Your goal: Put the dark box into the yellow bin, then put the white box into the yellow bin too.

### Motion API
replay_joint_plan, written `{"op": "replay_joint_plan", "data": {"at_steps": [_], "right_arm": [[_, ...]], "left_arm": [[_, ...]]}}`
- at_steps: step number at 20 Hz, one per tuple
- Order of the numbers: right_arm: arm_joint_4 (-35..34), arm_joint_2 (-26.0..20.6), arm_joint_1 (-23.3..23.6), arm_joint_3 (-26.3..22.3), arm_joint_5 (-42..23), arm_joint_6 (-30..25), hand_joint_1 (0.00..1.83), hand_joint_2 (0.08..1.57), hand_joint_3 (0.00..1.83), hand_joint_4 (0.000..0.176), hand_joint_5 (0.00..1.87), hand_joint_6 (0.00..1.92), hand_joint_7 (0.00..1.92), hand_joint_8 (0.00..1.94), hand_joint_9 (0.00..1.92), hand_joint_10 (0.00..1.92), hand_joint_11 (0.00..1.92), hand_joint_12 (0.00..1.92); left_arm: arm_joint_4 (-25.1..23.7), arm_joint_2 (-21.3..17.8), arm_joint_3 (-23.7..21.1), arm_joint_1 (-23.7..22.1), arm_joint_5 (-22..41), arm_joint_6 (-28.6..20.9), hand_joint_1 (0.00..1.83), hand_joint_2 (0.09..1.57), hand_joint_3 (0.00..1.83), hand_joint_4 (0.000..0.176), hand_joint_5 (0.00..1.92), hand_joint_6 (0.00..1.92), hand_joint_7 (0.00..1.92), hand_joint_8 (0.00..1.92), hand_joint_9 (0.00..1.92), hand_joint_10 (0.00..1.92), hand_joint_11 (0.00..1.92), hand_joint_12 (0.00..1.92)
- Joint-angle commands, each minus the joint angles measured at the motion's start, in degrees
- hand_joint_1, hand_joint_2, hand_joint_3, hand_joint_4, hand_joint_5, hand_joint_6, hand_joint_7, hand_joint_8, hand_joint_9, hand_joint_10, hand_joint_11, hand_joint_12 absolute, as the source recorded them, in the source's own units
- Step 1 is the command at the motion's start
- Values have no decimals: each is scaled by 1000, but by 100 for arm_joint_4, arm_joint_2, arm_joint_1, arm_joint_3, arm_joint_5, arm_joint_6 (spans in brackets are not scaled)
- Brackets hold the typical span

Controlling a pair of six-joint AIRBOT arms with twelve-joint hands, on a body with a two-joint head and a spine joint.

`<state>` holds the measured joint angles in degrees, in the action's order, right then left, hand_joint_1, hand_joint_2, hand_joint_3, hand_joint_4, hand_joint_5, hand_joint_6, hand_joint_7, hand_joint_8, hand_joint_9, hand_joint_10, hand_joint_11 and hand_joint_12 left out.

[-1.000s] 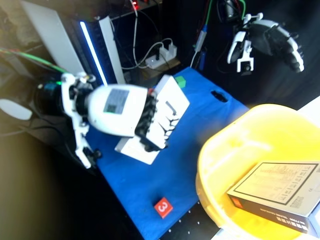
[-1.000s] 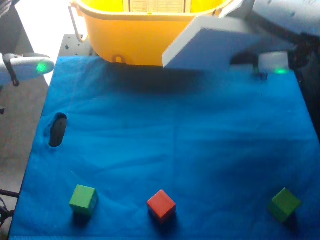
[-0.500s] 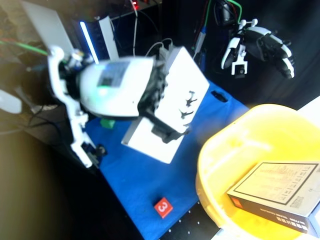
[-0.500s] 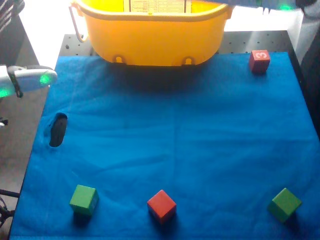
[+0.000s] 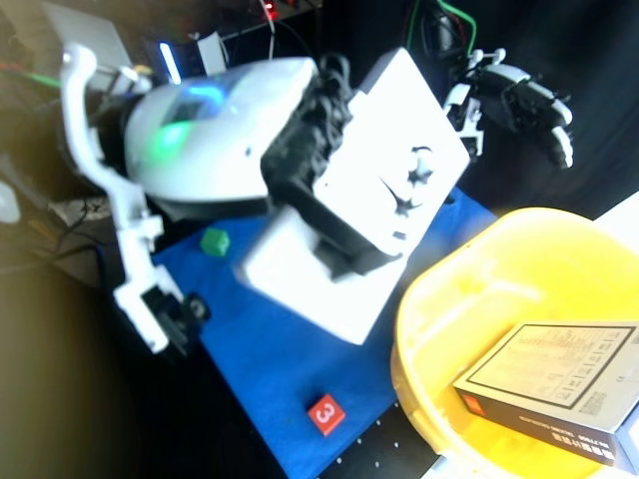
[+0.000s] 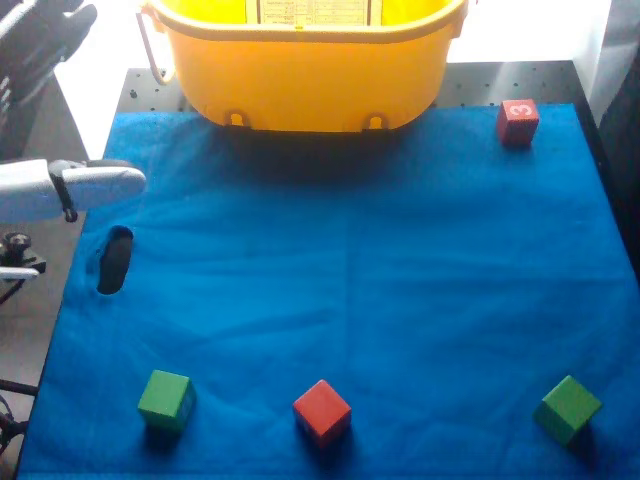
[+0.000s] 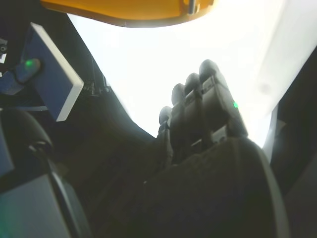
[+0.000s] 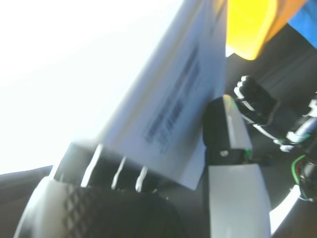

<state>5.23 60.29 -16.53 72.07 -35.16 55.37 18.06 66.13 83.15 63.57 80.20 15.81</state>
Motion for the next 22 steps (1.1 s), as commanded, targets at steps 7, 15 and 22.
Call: {"op": "replay_joint_plan", "data": {"at_steps": [7,15,22], "right_arm": [[121,493,174,560,-687,22,1286,1043,1,0,1038,741,1268,660,1306,488,1005,1276],[121,850,139,1058,-623,23,1175,1082,0,0,1037,852,1216,519,1268,760,1058,1479],[113,1132,140,1521,-268,23,1244,1095,0,0,1019,754,1045,1078,1019,1070,934,1485]], "left_arm": [[-199,434,124,-154,781,-209,933,687,0,165,136,2,300,9,272,11,269,38],[-600,971,149,-380,842,-384,912,753,10,118,121,7,331,11,329,18,321,44],[-763,1264,145,-476,860,-583,768,856,24,71,64,3,212,5,216,3,253,4]]}}
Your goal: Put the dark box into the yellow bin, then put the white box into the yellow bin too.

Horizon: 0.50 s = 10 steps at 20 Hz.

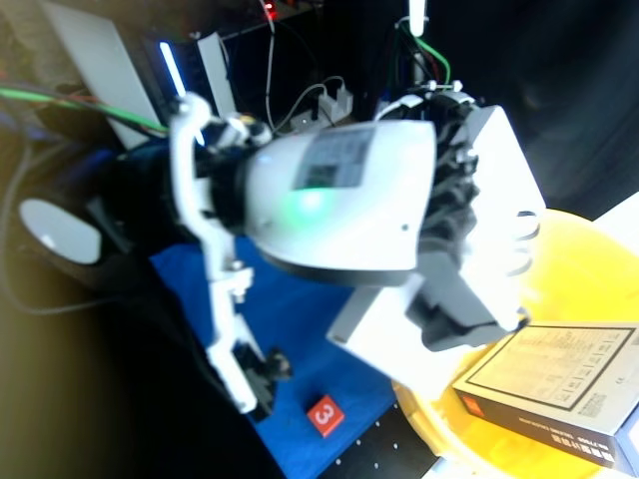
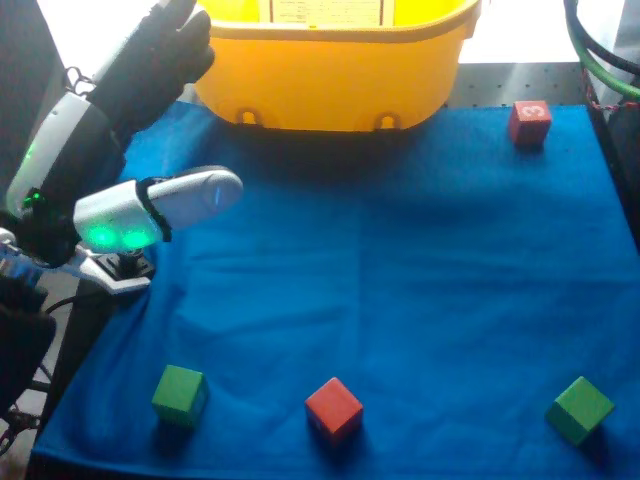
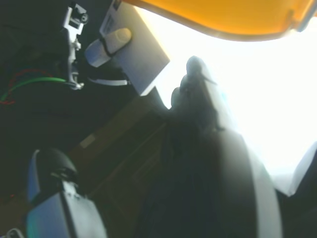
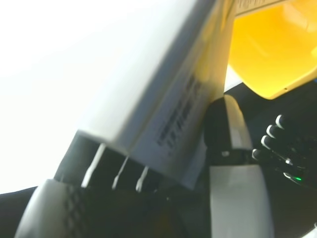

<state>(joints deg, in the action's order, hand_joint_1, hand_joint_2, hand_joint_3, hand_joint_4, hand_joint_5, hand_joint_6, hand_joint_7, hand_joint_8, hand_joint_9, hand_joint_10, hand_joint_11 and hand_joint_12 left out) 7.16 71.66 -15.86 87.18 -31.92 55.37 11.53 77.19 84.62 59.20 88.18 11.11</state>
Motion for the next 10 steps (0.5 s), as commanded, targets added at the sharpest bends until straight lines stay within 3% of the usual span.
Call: {"op": "replay_joint_plan", "data": {"at_steps": [1,2,3,4,5,6,10], "right_arm": [[-121,-3,72,44,-565,23,1237,1119,0,0,911,944,1048,1026,986,792,827,1309],[-152,-8,72,53,-563,22,1155,1065,0,0,736,430,904,462,948,491,691,1075],[-172,-8,73,50,-565,22,1141,993,0,0,518,115,682,124,751,164,531,688],[-186,-6,77,51,-568,22,1034,914,1,68,294,22,474,24,525,32,378,367],[-190,-8,78,45,-570,22,972,857,3,154,146,4,301,4,318,6,234,169],[-191,-27,79,24,-570,22,916,837,0,172,58,0,221,0,221,0,170,108],[-189,-167,89,-138,-571,22,789,788,0,176,0,0,12,0,54,0,75,52]], "left_arm": [[-110,183,-2,-39,59,-125,771,864,23,72,60,1,188,0,194,0,232,0],[-113,197,-2,-39,57,-127,764,865,20,64,56,0,179,0,188,0,232,2],[-113,203,-7,-39,66,-132,774,869,18,71,59,2,178,0,185,0,244,8],[-110,213,-12,-38,81,-144,761,887,22,76,69,5,182,2,192,3,264,16],[-110,221,-13,-38,82,-147,771,880,14,91,75,6,173,0,193,3,277,22],[-109,232,-17,-37,80,-149,759,884,14,96,78,6,170,0,187,0,280,23],[-64,237,-37,-33,92,-166,751,884,8,86,77,3,161,0,174,0,256,13]]}}
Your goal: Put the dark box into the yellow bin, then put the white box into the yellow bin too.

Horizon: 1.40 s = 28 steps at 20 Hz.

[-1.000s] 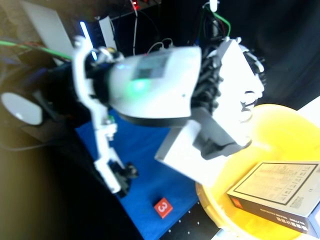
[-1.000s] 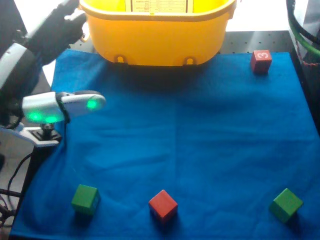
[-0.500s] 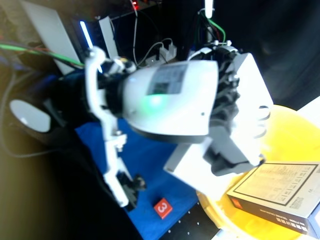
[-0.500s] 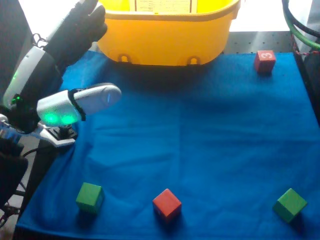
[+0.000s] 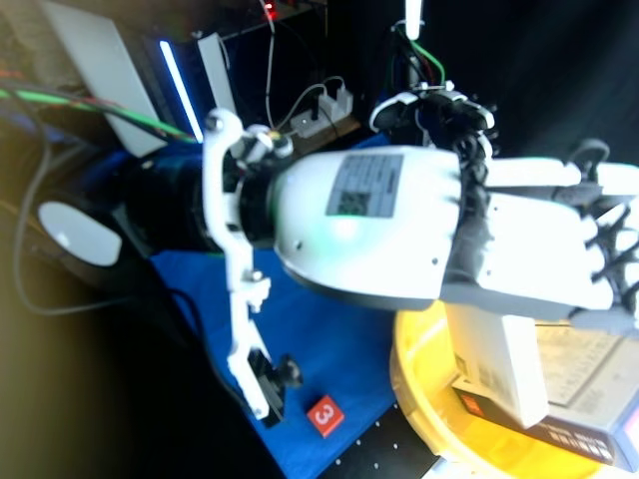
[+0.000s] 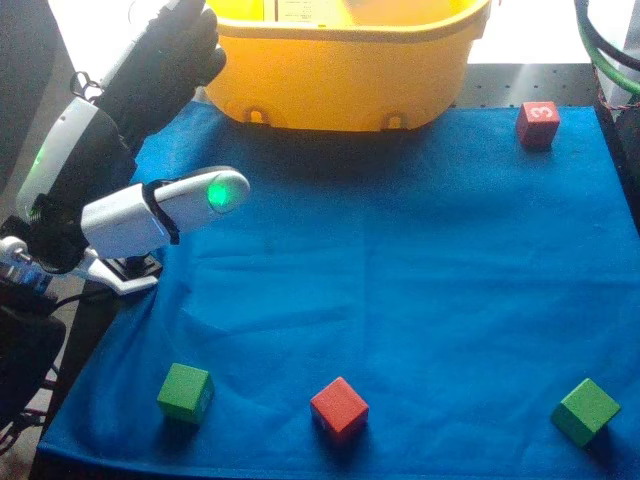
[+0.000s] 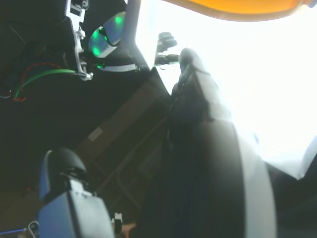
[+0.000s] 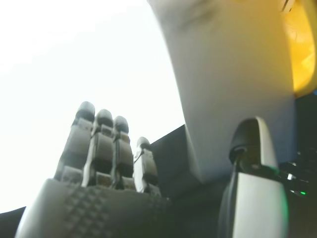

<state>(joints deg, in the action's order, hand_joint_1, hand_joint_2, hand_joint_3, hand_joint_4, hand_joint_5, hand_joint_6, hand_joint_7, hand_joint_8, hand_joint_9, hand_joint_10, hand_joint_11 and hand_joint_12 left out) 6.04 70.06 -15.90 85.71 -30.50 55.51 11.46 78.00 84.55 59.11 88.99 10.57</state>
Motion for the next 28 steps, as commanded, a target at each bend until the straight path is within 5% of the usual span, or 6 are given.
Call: {"op": "replay_joint_plan", "data": {"at_steps": [1,10,14,20,23,28], "right_arm": [[-77,-33,96,-18,-713,9,787,782,0,176,0,0,2,0,39,0,71,49],[-77,-213,95,-195,-712,9,811,762,0,176,0,0,58,11,70,5,108,50],[-77,-336,94,-279,-712,9,799,748,0,176,0,0,59,6,56,0,107,46],[-77,-408,92,-328,-709,9,773,736,0,176,0,0,60,13,74,10,117,45],[-71,-387,82,-329,-696,9,832,741,0,176,0,0,47,3,28,0,56,18],[1,-374,12,-333,-610,9,809,766,7,176,0,0,62,5,25,3,73,24]], "left_arm": [[-37,156,-36,-22,20,-113,770,882,6,84,79,4,163,1,175,1,247,9],[231,137,-51,77,140,-127,758,871,0,85,77,4,130,3,119,4,179,9],[325,88,-52,88,167,-126,829,844,0,61,17,0,96,0,104,0,153,1],[356,-21,-13,85,104,-121,975,849,2,81,78,16,117,3,146,10,182,14],[362,-115,25,78,74,-113,997,792,0,124,133,7,161,3,186,8,216,25],[179,-430,158,-135,-167,-29,904,784,8,123,131,0,224,2,222,0,224,20]]}}
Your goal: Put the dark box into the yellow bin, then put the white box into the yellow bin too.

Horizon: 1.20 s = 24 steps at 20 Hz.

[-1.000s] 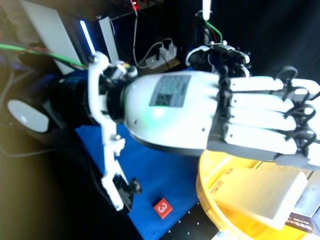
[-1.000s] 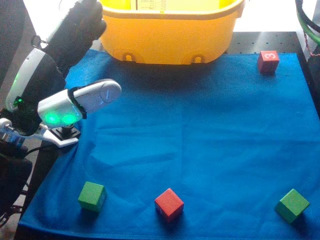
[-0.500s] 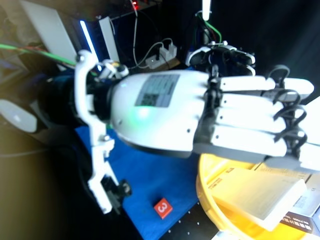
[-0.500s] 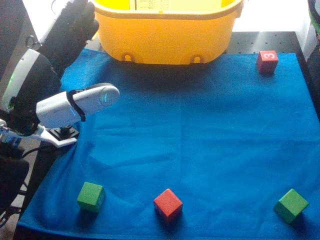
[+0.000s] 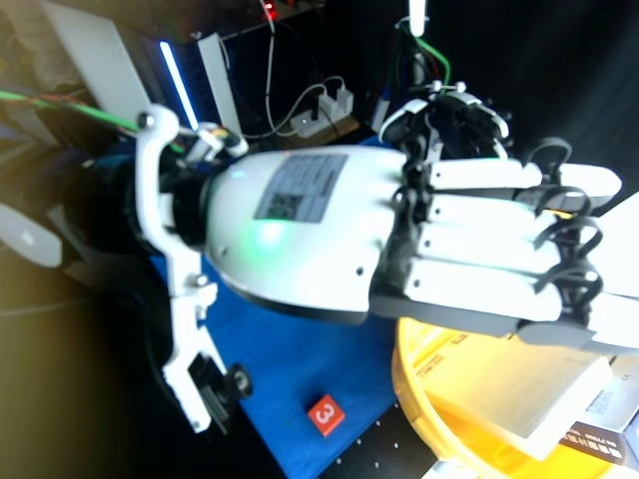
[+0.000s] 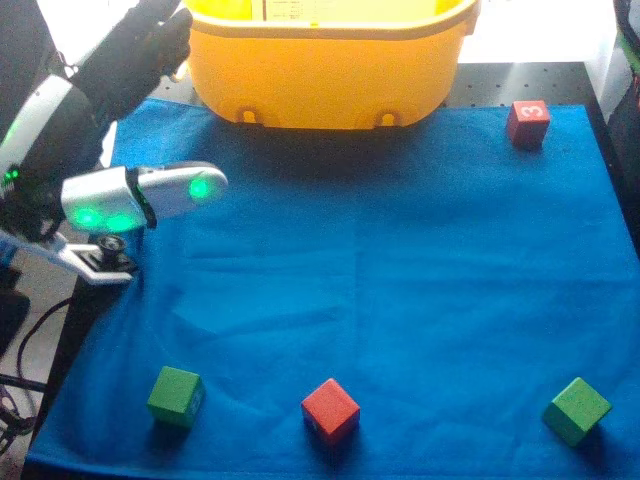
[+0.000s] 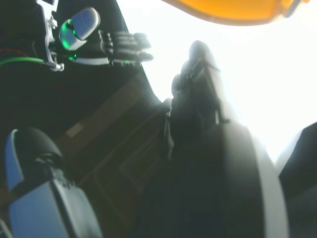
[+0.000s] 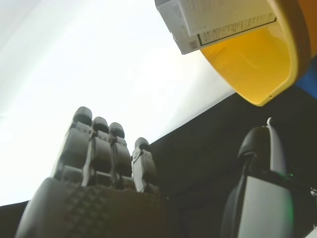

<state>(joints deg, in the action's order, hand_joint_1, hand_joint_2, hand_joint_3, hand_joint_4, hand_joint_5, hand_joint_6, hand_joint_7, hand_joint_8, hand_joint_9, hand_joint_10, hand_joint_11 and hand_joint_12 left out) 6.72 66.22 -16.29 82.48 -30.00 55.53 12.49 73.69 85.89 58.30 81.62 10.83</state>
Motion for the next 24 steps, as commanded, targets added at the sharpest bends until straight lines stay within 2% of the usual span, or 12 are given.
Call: {"op": "replay_joint_plan", "data": {"at_steps": [1,3,5,6,7,8,11,12,13,18,21,24], "right_arm": [[-65,2,49,-13,-654,7,798,769,7,176,0,0,62,5,36,7,79,26],[-65,-19,49,-31,-642,7,832,762,2,176,0,0,54,2,16,0,46,11],[-65,-15,34,-32,-636,7,844,763,2,176,0,0,47,0,9,0,52,13],[-65,-11,18,-30,-633,7,847,758,0,176,0,0,52,2,17,4,64,18],[-65,-4,7,-27,-629,8,841,755,0,176,0,0,69,9,32,9,75,22],[-65,1,4,-25,-626,8,814,761,1,176,0,0,57,2,25,4,75,21],[-66,-15,3,-24,-598,8,808,746,0,176,0,0,57,1,24,2,72,19],[-66,-15,3,-23,-597,8,808,746,0,176,0,0,57,1,24,2,72,19],[-66,-14,3,-23,-597,8,857,745,0,176,0,0,61,2,6,0,45,7],[-68,-19,-2,-22,-594,8,840,762,2,176,0,0,50,0,15,4,36,3],[-68,-23,-2,-24,-593,8,836,765,3,176,0,0,60,7,36,9,28,0],[-68,-25,-2,-28,-585,8,797,785,10,176,0,0,30,0,12,0,21,0]], "left_arm": [[30,-74,26,-120,525,-11,877,776,3,125,116,0,226,3,228,3,228,21],[-22,-164,46,-245,477,22,902,762,0,147,124,10,247,9,237,6,232,22],[-76,-222,91,-403,420,27,932,778,4,140,167,22,258,9,241,5,228,20],[-101,-241,109,-467,389,28,932,781,2,147,198,11,266,4,246,3,232,18],[-92,-252,119,-495,396,27,961,770,0,146,208,9,251,0,230,0,220,13],[-57,-259,118,-512,412,26,937,675,0,118,119,0,220,0,211,0,251,27],[-36,-338,124,-655,338,19,962,685,1,108,101,1,202,0,196,0,238,23],[-29,-365,129,-691,337,19,962,685,1,108,101,1,202,0,196,0,238,23],[-27,-418,129,-752,342,19,937,710,10,131,101,5,140,0,156,0,208,10],[-63,-580,178,-918,167,23,991,696,7,139,161,5,212,4,180,4,166,10],[-136,-674,198,-1020,82,26,961,712,10,114,162,2,203,0,200,9,197,23],[-197,-815,186,-1023,-2,27,969,725,12,109,168,3,193,1,188,2,172,13]]}}
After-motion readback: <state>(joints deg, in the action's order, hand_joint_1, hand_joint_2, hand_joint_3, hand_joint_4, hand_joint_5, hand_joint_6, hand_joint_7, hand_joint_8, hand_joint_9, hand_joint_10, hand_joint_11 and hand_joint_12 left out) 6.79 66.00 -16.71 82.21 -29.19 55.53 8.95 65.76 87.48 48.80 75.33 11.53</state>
